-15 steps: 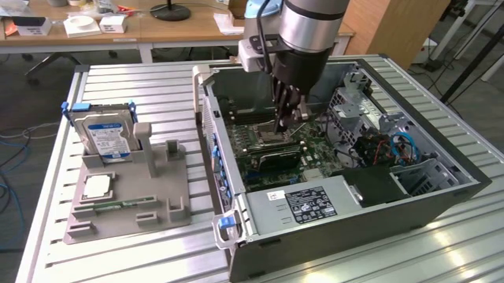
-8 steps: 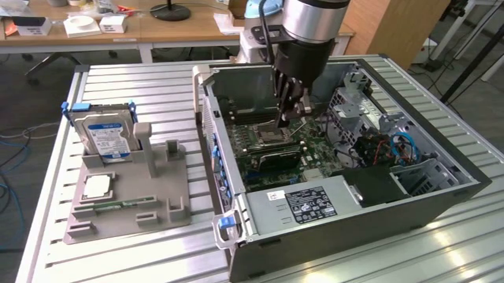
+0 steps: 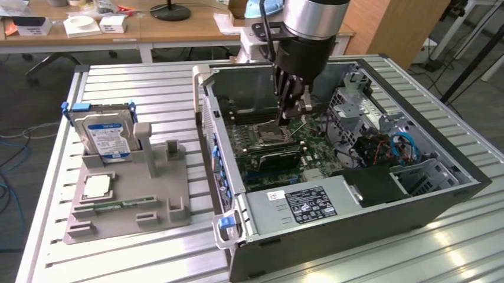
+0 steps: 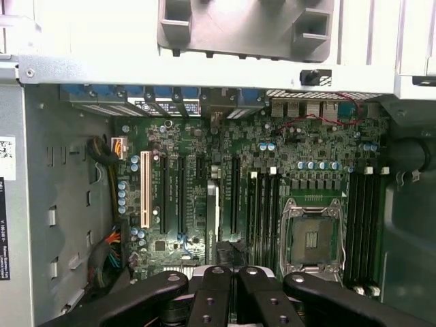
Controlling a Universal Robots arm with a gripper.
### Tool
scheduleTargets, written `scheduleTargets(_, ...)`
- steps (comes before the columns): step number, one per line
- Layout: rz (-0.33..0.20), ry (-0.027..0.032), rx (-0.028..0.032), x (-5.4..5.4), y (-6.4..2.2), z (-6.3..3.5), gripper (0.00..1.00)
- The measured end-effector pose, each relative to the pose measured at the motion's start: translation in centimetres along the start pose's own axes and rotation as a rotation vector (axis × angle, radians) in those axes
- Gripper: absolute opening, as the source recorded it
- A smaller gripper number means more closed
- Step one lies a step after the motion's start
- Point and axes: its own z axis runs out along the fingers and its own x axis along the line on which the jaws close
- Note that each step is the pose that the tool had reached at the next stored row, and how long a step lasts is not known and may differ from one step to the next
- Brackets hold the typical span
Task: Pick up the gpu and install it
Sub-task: 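Press down on the gpu until it lock into place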
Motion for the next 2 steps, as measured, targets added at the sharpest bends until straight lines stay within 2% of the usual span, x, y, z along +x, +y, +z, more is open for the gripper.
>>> scheduleTargets(2,0.0,0.0,0.0,0.0,0.0,0.0,0.1)
